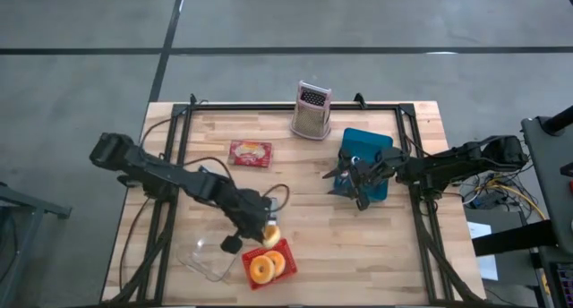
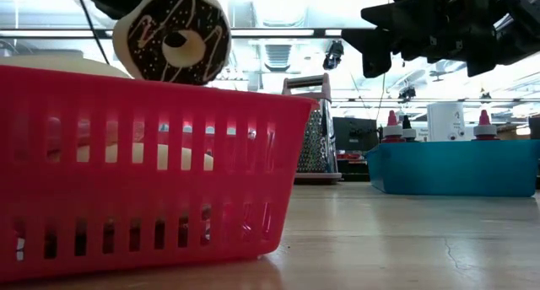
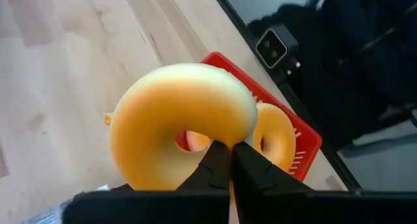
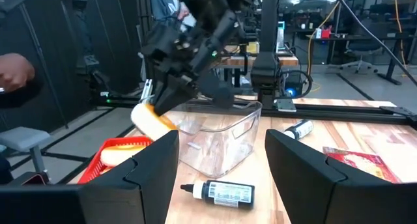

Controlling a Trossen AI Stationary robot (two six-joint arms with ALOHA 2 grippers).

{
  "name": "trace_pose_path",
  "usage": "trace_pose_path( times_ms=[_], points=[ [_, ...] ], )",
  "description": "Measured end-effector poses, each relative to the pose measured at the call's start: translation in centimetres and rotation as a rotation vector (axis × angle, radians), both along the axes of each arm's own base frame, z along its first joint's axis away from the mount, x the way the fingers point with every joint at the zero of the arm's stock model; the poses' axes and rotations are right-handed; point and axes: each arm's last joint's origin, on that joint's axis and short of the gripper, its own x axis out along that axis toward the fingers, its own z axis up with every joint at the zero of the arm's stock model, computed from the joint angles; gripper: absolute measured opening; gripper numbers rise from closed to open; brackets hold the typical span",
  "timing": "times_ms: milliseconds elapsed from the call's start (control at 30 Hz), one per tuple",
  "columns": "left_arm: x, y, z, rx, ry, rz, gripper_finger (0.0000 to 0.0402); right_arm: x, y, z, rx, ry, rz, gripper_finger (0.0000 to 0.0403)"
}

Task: Pick & Place Food Item
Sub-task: Put the orange donut into the red bin

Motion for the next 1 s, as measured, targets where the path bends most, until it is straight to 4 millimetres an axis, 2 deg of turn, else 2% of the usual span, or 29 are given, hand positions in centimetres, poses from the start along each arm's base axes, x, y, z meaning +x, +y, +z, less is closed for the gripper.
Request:
trace_pose_path(
  times_ms=[133,400,1000],
  points=[
    [1.3,-1.0,0.0,0.022,0.026,-0.039,0.0000,0.0,0.0,0.0,-0.001,0.001,0.000,0.0224],
    [3.0,-1.7,-0.2,0.041,0.044,-0.074,0.0000,0.0,0.0,-0.3,-0.002,0.030,0.000,0.0224],
    [4.4,-2.5,-1.5,0.026,0.029,-0.129,0.0000,0.0,0.0,-0.4,-0.001,0.046,-0.001,0.0224]
  ],
)
